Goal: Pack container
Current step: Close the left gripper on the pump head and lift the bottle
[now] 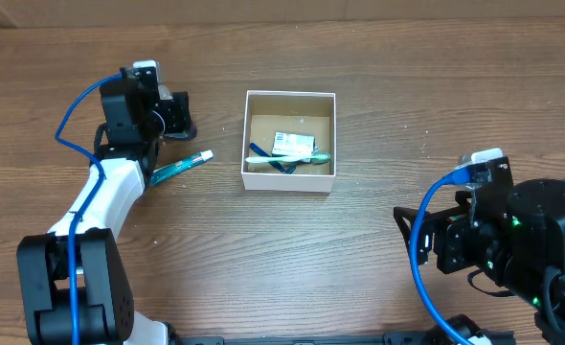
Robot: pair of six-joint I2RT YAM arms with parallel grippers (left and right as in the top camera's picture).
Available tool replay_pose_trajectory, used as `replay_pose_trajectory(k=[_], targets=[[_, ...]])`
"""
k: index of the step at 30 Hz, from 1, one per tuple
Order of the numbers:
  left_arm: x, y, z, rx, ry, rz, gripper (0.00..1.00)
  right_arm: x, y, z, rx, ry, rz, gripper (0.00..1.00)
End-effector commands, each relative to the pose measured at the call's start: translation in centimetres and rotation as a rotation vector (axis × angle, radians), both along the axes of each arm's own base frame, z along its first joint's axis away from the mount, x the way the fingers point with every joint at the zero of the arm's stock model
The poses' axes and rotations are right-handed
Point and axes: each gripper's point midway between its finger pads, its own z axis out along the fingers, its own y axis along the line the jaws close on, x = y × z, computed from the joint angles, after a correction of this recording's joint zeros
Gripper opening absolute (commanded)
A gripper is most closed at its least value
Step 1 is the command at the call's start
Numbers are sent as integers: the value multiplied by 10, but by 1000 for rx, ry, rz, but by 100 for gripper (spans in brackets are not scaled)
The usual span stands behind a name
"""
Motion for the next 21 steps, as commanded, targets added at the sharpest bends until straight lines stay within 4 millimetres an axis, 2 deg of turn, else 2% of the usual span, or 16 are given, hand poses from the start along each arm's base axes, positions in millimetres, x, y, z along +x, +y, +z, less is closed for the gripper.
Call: replay_pose_trajectory(k=[1,14,21], targets=[[7,-7,5,0,-18,-31,65,1,-1,1,0,-9,-8,100],[11,-6,12,2,-52,-31,44,1,-1,1,0,-9,-8,100],[12,-7,13,2,-56,-32,23,1,-1,1,0,-9,-8,100]])
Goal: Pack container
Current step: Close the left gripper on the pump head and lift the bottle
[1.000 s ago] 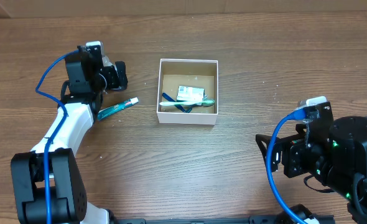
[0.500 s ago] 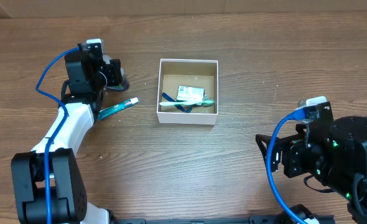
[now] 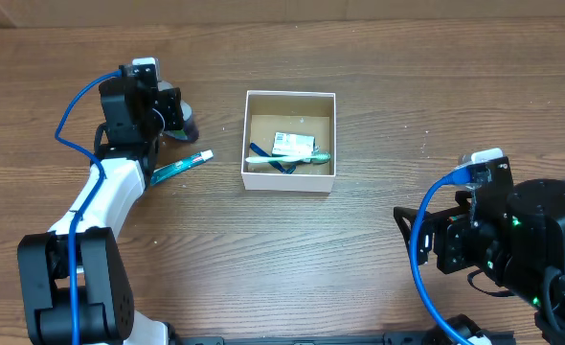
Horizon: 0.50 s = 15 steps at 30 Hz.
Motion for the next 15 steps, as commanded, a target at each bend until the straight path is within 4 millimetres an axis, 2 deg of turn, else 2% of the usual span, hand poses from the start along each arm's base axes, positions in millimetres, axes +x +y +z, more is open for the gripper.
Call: replay_pose_trajectory(k=[1,7,15], targets=[[6,-7,8,-3,-24,-33,22,1,-1,1,0,-9,-8,100],[9,-12,14,-16,-51,-58,5,1,-1,1,0,-9,-8,100],[9,-12,17,-15,-61,-58,4,0,-1,1,0,-8,-7,100]])
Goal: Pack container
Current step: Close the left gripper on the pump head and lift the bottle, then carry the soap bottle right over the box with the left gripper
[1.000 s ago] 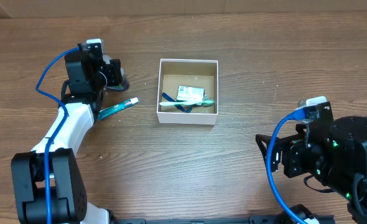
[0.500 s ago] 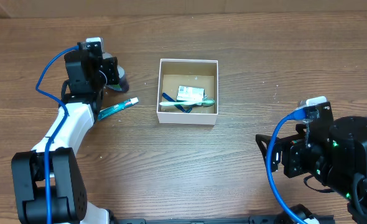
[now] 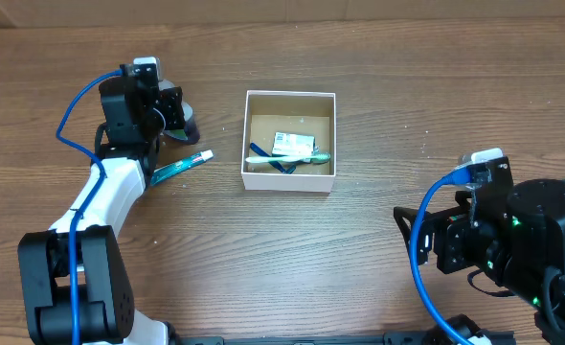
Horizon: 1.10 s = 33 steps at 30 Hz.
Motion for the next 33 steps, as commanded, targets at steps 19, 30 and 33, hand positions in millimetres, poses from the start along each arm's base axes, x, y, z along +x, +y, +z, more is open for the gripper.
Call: replay_pose_trajectory(k=[19,30,33], targets=[[-33,-27,156,15,-343,-141,4,1,-1,1,0,-9,-7,100],[-112,-117,225,-118,-468,-559,4,1,-1,1,-1,-6,-8,100],[-125,-160,220,-139,-448,-648,4,1,-1,1,-1,-6,-7,100]])
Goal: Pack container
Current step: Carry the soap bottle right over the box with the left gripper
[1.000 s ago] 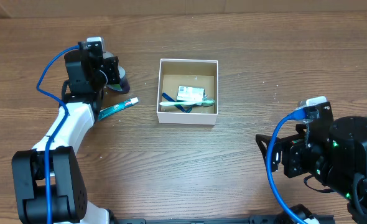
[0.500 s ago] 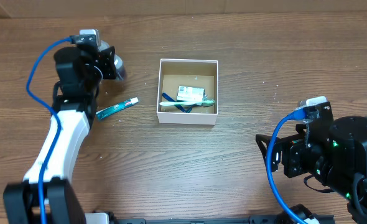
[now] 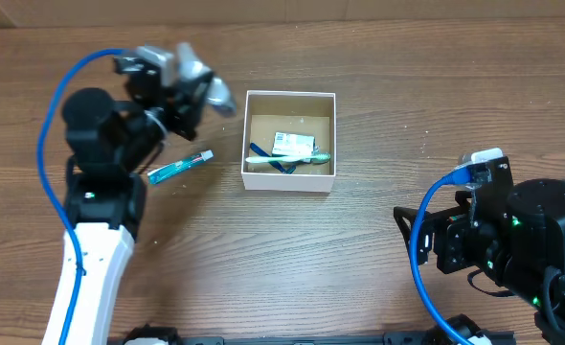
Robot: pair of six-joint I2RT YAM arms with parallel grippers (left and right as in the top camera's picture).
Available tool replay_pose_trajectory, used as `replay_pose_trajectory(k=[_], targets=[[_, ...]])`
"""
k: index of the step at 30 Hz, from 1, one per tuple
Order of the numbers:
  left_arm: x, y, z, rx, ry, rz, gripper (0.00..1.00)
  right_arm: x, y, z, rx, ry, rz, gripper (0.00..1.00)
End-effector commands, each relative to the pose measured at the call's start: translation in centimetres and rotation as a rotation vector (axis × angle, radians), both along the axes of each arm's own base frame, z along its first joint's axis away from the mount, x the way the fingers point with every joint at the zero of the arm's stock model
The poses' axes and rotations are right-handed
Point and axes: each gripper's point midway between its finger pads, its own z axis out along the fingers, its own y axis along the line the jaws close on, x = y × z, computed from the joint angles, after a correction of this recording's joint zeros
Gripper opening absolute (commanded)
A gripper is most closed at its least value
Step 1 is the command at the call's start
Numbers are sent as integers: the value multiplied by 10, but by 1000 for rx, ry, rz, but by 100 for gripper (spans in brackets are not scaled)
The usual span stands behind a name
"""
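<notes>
A white open box [image 3: 254, 144] stands mid-table and holds a teal toothbrush [image 3: 306, 159] and a blue-and-white packet [image 3: 293, 144]. On the table left of the box lies a teal tube with a white cap [image 3: 178, 168]. My left gripper [image 3: 211, 93] is raised above the table near the box's upper left corner. It is motion-blurred and seems shut on a small grey object [image 3: 222, 98]. My right arm [image 3: 512, 240] is folded at the lower right, far from the box, with its fingers hidden.
The wooden table [image 3: 359, 268] stretches all around the box. A blue cable [image 3: 48, 125] loops off my left arm, and another [image 3: 421, 278] hangs off the right arm.
My left arm has risen from the table and swung right, so its gripper now sits close to the box's upper left corner with a grey object at its tip. The right arm is unchanged.
My left gripper was low on the table at the far left, above the teal tube, over a small dark-grey thing. It stayed there through two more moments with small shifts. Now it is lifted and nearer the box. The tube, the box and its contents have not moved.
</notes>
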Motion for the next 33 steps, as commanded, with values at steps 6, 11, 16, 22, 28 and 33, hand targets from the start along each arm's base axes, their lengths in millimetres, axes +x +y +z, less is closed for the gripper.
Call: replay_pose_trajectory(k=[6,11,16,22,28,33], targets=[[-39,-106,-3,62,10,-123,4,1,-1,1,0,-6,-8,100],[-43,-124,-26,109,85,22,4,1,-1,1,-1,-6,-8,100],[-39,-129,-49,137,134,222,4,1,-1,1,-1,-6,-8,100],[-34,-143,-85,30,277,312,4,1,-1,1,-1,-6,-8,100],[-24,-152,-101,-37,322,333,4,1,-1,1,-1,-6,-8,100],[-22,-154,-89,-76,292,326,4,1,-1,1,-1,-6,-8,100]])
